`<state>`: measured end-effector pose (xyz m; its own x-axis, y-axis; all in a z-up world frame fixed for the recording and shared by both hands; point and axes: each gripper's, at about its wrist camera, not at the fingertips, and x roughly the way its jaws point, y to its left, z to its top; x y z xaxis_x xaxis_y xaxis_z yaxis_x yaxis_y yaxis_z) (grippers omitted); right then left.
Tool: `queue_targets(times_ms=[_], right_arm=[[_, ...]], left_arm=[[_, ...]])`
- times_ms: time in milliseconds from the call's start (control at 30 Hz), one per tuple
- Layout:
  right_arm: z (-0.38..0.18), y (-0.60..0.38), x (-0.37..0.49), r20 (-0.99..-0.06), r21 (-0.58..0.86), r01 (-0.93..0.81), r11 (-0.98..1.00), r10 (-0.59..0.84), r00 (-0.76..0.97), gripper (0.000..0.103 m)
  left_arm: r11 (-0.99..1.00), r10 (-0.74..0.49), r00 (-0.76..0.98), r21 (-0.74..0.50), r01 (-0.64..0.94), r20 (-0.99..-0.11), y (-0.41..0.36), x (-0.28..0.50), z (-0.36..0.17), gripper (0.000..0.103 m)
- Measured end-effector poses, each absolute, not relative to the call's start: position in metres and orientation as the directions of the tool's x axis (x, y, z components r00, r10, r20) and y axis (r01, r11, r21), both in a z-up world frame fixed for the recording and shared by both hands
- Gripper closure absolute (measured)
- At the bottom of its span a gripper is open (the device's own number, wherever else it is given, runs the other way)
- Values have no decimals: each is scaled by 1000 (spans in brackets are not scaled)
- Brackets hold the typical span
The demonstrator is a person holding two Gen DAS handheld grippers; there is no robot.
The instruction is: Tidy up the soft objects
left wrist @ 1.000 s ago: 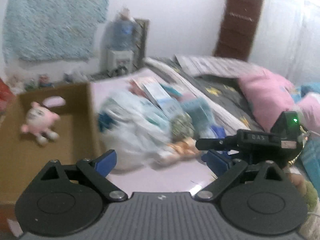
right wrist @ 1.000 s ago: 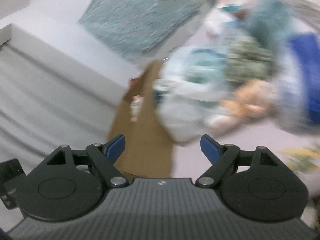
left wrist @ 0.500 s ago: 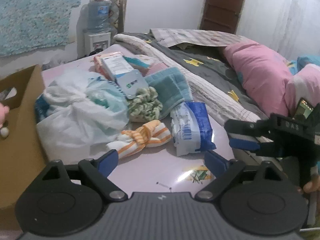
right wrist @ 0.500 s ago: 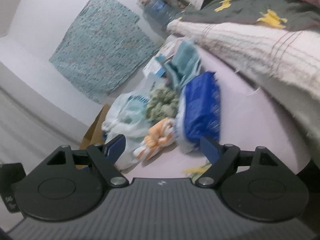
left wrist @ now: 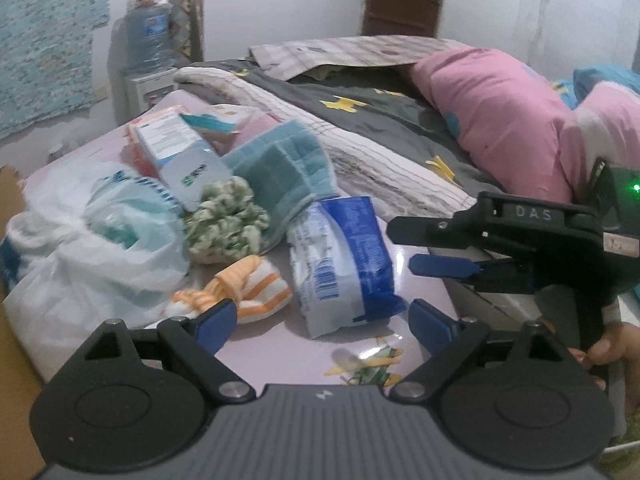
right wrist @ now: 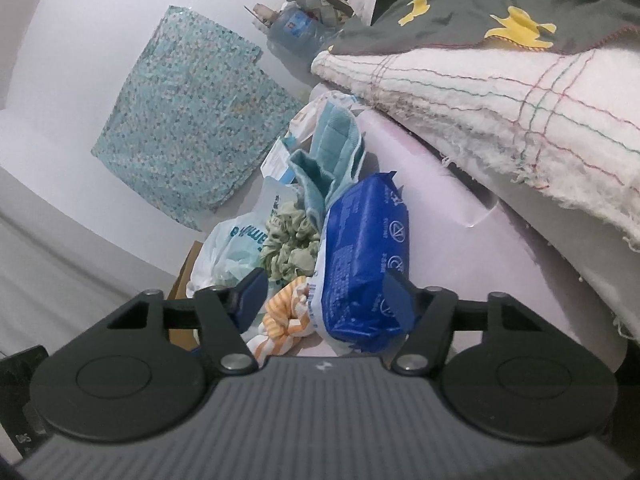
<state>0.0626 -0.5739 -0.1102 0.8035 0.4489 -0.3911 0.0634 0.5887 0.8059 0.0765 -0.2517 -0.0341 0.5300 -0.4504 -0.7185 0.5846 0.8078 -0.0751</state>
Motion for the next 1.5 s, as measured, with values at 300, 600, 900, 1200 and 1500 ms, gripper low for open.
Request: queue_targets(times_ms=[300,600,900,1200,1500], right_arm=[[-115,-588,53,-368,811,74,580,409,835,48],[-127,-594,54,-379,825,104,556,408,831,47],[-138,-585,76,-384,845,108,524,453,805,48],[-156,-573,112,-373,881,101,461,547,749,46],[-156,-569,107,-361,895,101,435,573,736,46]], left_arm=[[735,-451,475,-12,678,-756,-298,86,-51,9],[725,-404,495,61,686,-769,-325,98,-70,9],[733,-376,501,81,675,-780,-331,106,-82,10],[736,-330,511,123,666,-794,-341,114,-89,10],[737,-330,508,119,665,-796,-335,109,-86,30]])
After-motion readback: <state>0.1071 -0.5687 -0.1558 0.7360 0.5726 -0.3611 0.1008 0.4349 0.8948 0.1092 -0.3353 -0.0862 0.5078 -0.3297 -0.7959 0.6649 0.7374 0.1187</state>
